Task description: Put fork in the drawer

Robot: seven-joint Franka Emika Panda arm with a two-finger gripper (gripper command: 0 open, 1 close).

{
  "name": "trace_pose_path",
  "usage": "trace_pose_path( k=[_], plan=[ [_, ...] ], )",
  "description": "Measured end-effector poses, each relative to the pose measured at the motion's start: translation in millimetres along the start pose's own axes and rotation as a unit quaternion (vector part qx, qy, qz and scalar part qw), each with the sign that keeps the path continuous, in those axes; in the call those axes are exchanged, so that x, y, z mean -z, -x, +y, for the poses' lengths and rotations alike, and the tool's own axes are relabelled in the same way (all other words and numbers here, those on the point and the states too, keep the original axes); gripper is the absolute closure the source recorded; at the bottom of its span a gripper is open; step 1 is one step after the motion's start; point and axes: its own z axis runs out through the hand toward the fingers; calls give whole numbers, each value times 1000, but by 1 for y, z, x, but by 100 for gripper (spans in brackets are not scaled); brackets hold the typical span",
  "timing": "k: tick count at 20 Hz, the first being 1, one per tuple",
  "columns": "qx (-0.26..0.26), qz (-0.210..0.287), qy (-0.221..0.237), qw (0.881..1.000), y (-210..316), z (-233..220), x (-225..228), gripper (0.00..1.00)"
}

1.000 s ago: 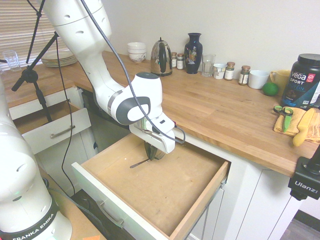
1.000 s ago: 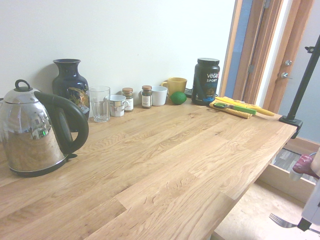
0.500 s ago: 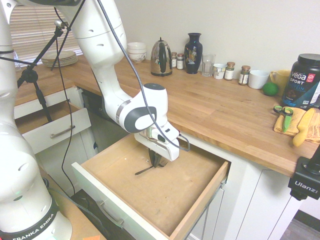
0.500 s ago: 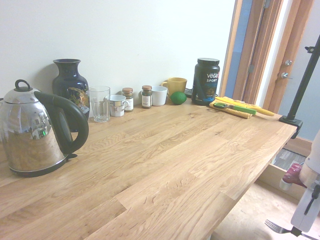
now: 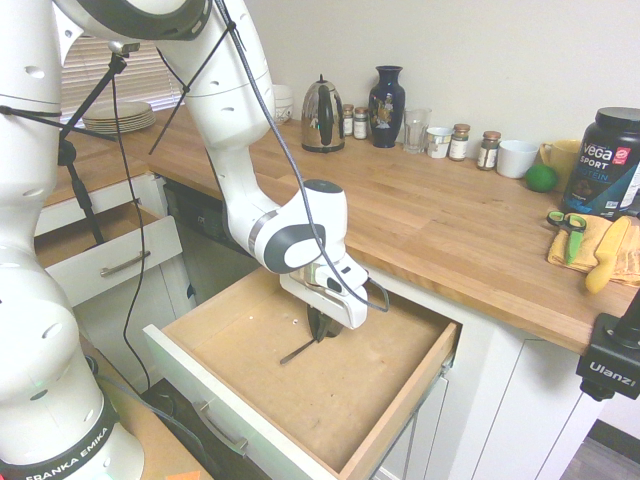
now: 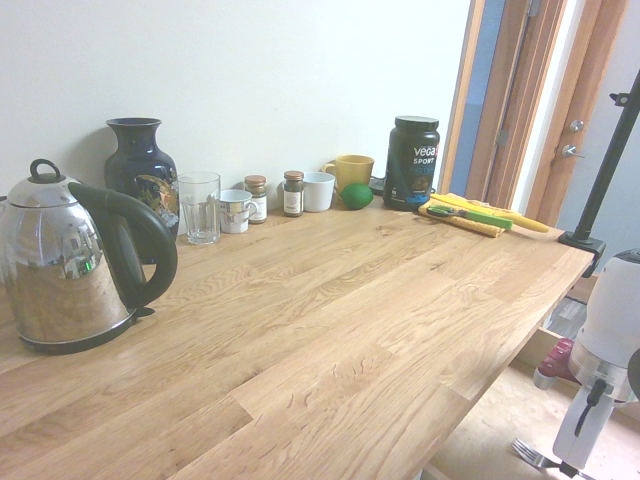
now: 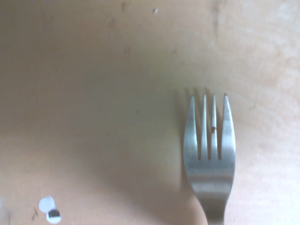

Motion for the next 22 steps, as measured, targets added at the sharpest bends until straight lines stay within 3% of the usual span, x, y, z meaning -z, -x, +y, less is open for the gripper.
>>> trace_pose_path(
  k=[22],
  plan=[
    [-9,13,-14,1000,1,9,26,0]
  ],
)
